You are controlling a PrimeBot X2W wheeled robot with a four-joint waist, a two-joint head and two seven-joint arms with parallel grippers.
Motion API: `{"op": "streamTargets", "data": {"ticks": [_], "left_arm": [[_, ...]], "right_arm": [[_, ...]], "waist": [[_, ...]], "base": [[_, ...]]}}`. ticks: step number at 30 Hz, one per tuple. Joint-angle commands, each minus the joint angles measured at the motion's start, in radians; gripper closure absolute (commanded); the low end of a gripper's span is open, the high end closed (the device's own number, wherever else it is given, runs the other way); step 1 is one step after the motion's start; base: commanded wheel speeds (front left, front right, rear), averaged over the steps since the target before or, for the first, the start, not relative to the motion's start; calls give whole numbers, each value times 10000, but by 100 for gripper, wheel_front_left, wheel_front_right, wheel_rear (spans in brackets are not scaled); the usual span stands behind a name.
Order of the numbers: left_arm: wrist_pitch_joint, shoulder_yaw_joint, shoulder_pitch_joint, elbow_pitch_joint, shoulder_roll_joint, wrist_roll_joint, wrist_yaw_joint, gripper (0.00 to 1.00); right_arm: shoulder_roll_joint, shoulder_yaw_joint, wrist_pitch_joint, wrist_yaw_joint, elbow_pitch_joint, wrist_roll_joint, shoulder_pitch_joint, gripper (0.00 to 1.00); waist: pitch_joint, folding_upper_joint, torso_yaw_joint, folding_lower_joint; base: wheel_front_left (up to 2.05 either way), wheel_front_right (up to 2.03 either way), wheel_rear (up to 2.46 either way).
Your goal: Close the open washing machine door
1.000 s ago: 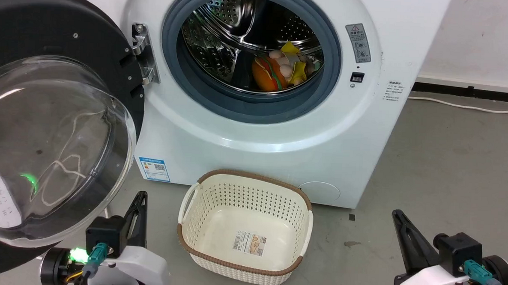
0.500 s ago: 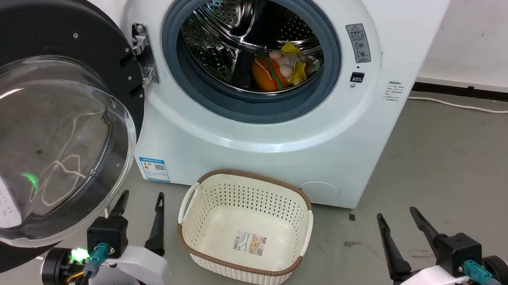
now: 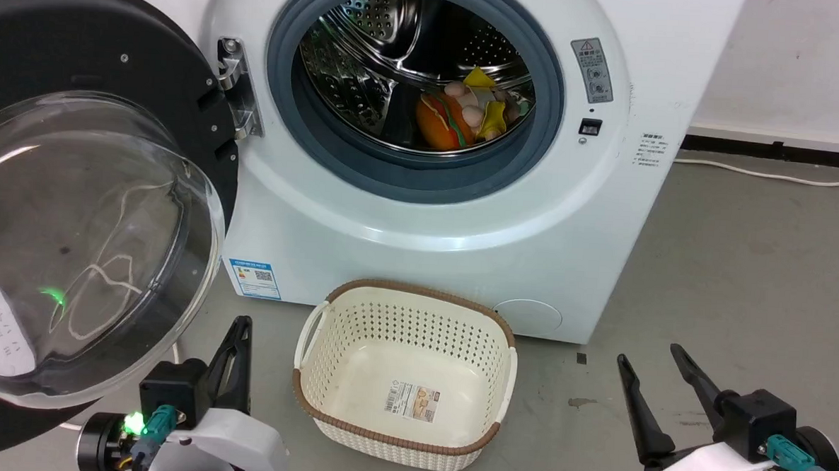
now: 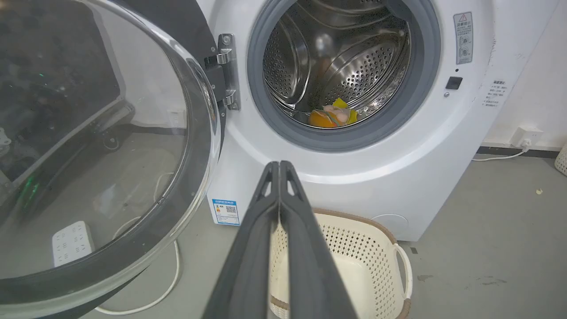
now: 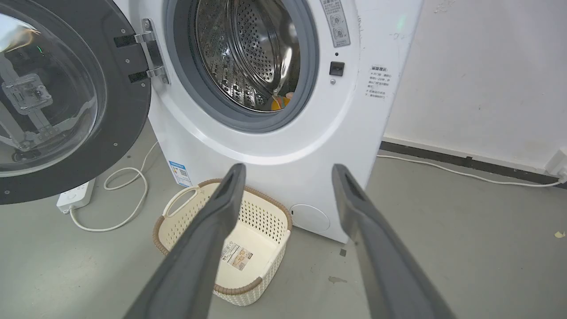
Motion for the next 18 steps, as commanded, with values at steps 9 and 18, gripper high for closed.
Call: {"op": "streamTargets", "data": {"ticks": [9, 18], "left_arm": [[-268, 329, 117, -391, 1, -1425, -38, 100], [-457, 1399, 70, -866, 1, -2277, -56, 100]], "right_arm": [[-1, 67, -264, 2, 159, 407, 195, 0], [-2, 86, -452, 2, 334, 683, 296, 0]], "waist": [[18, 0, 207, 0], [-4, 0, 659, 0]], "base": [[0, 0, 0], [0, 0, 0]]}}
